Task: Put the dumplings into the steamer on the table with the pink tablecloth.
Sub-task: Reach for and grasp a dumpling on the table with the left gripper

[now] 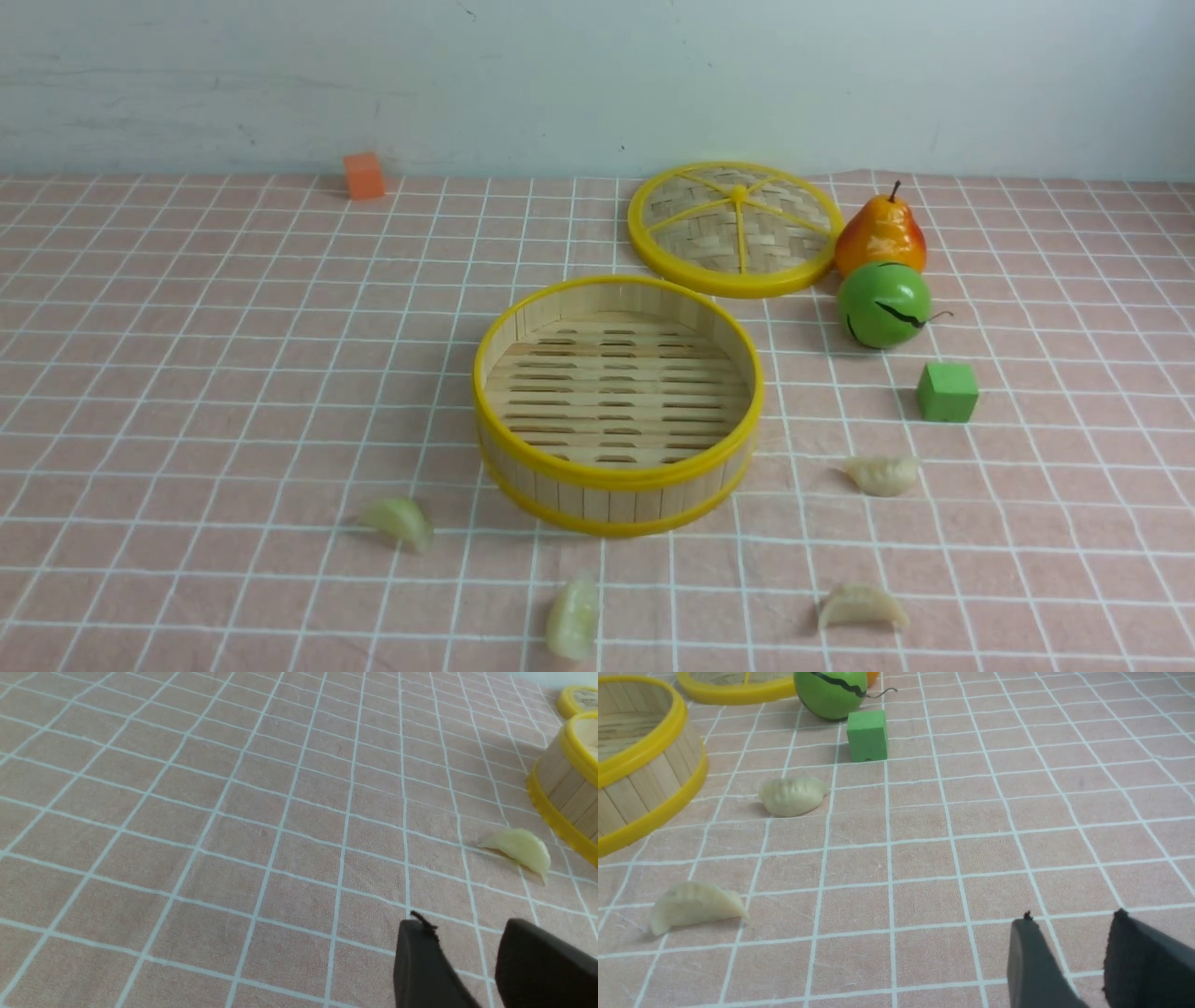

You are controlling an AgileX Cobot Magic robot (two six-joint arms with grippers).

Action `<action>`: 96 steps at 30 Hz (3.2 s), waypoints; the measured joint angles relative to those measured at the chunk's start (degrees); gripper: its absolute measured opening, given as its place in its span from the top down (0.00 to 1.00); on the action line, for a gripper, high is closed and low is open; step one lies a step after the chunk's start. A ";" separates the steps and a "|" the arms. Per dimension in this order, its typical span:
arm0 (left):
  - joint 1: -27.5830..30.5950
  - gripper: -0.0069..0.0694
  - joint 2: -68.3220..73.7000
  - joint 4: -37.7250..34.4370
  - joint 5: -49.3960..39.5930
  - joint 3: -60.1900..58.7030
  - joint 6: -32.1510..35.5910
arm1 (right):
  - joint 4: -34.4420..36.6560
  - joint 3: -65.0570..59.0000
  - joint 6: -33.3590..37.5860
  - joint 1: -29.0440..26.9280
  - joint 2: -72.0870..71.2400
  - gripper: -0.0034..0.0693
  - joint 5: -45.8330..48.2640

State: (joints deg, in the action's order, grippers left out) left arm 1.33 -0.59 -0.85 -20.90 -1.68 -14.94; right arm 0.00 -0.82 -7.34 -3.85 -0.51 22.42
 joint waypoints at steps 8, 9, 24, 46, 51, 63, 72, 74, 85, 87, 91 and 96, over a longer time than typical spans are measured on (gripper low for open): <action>0.00 0.60 0.00 0.00 0.00 0.00 0.00 | 0.00 0.00 0.00 0.00 0.00 0.62 0.00; 0.00 0.60 0.00 0.00 0.00 0.00 0.00 | 0.00 0.00 0.00 0.00 0.00 0.62 0.00; 0.00 0.60 0.00 0.06 0.00 0.00 0.00 | 0.00 0.00 0.00 0.00 0.00 0.62 0.00; 0.00 0.60 0.00 -52.48 -2.21 0.08 -22.37 | 47.91 -0.58 -16.32 0.00 0.00 0.62 -0.67; 0.00 0.63 0.00 -51.66 -6.89 4.39 -8.88 | 47.86 -0.58 -8.65 0.00 0.00 0.62 -0.14; -0.30 0.93 31.48 -21.59 -27.48 33.16 4.92 | 33.63 23.66 20.63 0.00 23.32 0.98 8.69; -15.37 0.92 49.74 -4.84 -33.58 44.37 -0.86 | 24.70 43.85 25.29 11.65 50.71 0.98 30.74; -16.76 0.88 54.83 -3.57 -33.54 46.07 -2.40 | 24.12 46.33 26.01 15.46 54.45 0.98 33.32; -18.17 0.32 81.54 -8.84 -14.81 51.88 -10.49 | 23.18 50.18 26.24 27.51 58.88 0.97 36.79; -18.17 0.25 85.79 -10.18 -9.90 52.00 -13.07 | 23.18 50.18 26.24 27.58 58.83 0.97 36.79; -18.17 0.21 94.92 -11.96 -3.73 54.13 -16.29 | 23.18 50.18 26.24 27.58 58.67 0.97 36.92; -18.17 0.22 101.81 -12.75 -2.46 58.16 -17.76 | 22.20 50.18 26.24 27.58 58.64 0.97 37.04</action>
State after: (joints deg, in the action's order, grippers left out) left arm -16.83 101.22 -13.60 -23.36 56.48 -32.70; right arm 22.20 49.36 18.90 23.73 58.13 59.46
